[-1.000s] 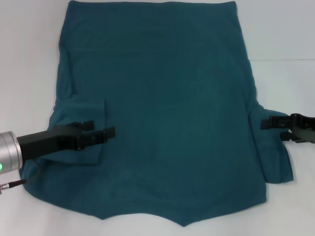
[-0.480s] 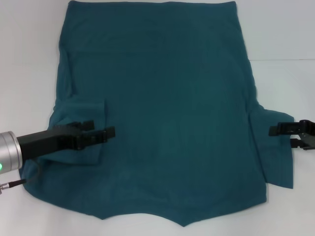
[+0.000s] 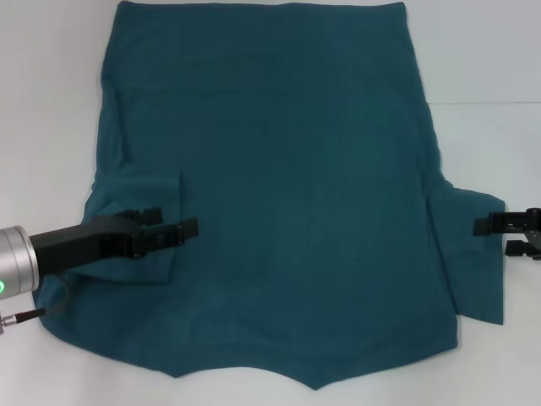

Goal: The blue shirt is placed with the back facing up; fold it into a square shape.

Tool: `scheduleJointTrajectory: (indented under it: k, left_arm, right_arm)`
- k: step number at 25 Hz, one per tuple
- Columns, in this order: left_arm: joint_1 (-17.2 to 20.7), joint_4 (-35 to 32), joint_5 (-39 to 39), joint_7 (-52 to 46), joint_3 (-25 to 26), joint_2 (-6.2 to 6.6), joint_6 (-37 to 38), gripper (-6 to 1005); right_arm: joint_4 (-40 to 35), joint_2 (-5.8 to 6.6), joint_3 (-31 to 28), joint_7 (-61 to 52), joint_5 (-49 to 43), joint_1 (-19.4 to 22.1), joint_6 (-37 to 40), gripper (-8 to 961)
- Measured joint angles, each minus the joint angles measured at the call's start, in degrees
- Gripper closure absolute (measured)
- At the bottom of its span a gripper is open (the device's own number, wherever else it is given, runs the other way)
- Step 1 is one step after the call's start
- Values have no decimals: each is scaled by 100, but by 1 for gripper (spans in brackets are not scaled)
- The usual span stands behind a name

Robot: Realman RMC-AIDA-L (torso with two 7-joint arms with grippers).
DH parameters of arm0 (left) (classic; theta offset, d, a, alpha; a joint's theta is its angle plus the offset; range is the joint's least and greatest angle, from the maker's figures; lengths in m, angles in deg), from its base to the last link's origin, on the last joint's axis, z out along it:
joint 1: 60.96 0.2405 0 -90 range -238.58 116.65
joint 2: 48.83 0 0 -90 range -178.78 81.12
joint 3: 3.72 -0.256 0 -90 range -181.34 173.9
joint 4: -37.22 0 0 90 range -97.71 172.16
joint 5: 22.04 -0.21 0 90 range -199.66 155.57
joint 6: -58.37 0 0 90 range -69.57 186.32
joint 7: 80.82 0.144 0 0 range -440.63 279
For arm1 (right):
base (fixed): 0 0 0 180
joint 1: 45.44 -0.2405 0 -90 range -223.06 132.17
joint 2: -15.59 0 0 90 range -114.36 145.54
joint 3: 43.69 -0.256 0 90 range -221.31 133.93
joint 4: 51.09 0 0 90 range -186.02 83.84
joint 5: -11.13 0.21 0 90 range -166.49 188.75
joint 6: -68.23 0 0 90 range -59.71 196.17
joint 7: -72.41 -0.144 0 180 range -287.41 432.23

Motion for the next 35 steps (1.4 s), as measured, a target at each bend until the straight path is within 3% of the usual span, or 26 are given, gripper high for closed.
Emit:
scheduleJointTrajectory:
  k: [19,35]
  left_arm:
    - [-15,67,0,0,0,0,-42,101]
    - [-59,67,0,9,0,0,-51,102]
  right_arm:
    - [18,-184,0,58,-63,-88,-287,165]
    - [19,-223,10,87,-61,-179,-273,174]
